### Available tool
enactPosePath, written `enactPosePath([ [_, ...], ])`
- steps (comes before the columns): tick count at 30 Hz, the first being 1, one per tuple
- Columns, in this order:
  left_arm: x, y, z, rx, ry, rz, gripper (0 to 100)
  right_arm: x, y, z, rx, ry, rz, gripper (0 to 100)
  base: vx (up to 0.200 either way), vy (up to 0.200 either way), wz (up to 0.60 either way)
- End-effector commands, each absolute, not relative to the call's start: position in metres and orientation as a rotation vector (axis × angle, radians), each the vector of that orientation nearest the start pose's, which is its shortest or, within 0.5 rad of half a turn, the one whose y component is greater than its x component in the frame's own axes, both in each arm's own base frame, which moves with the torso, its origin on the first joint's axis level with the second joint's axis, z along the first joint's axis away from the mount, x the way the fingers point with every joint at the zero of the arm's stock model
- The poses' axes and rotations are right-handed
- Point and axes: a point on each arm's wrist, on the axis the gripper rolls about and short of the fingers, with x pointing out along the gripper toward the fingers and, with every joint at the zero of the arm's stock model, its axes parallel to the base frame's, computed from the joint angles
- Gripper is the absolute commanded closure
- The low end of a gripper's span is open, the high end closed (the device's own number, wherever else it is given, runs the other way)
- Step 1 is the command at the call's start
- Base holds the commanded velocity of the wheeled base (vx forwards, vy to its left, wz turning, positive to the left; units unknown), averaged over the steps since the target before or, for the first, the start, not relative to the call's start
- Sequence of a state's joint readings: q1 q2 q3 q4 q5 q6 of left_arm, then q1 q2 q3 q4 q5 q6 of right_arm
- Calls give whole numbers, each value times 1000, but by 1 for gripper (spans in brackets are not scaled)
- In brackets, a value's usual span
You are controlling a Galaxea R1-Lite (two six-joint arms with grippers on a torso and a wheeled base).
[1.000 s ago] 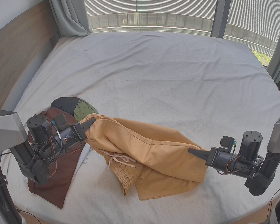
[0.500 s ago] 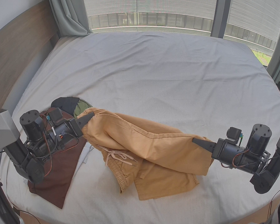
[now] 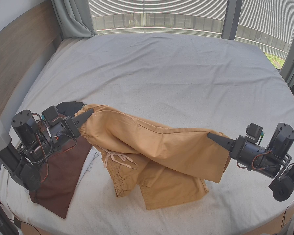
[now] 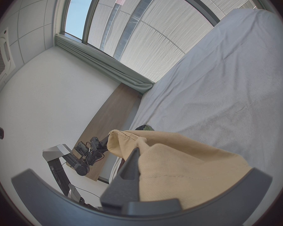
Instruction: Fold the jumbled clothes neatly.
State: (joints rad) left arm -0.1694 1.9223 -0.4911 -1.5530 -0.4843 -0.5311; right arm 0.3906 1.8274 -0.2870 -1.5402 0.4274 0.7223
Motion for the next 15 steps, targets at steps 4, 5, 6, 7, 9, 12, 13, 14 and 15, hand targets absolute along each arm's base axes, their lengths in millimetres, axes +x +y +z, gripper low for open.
enactPosePath([
  [4, 288, -49, 146, -475, 10, -696, 100, 232, 106, 126, 680, 261, 795, 100, 0, 0, 0],
  [5, 288, -47, 148, -473, 6, -695, 100, 232, 106, 127, 680, 258, 798, 100, 0, 0, 0],
  [6, 288, -47, 148, -473, 6, -695, 100, 232, 106, 127, 680, 258, 798, 100, 0, 0, 0],
  [7, 287, -43, 149, -469, 2, -696, 100, 231, 105, 129, 679, 250, 804, 100, 0, 0, 0],
  [9, 287, -39, 150, -467, -2, -692, 100, 229, 105, 132, 679, 243, 811, 100, 0, 0, 0],
  [12, 287, -35, 150, -466, -2, -682, 100, 229, 105, 132, 678, 243, 815, 100, 0, 0, 0],
  [13, 287, -34, 150, -466, -3, -679, 100, 229, 104, 132, 678, 243, 815, 100, 0, 0, 0],
  [14, 287, -33, 150, -465, -3, -678, 100, 229, 104, 132, 678, 242, 814, 100, 0, 0, 0],
  [15, 288, -33, 149, -465, -1, -677, 100, 230, 104, 132, 678, 241, 811, 100, 0, 0, 0],
])
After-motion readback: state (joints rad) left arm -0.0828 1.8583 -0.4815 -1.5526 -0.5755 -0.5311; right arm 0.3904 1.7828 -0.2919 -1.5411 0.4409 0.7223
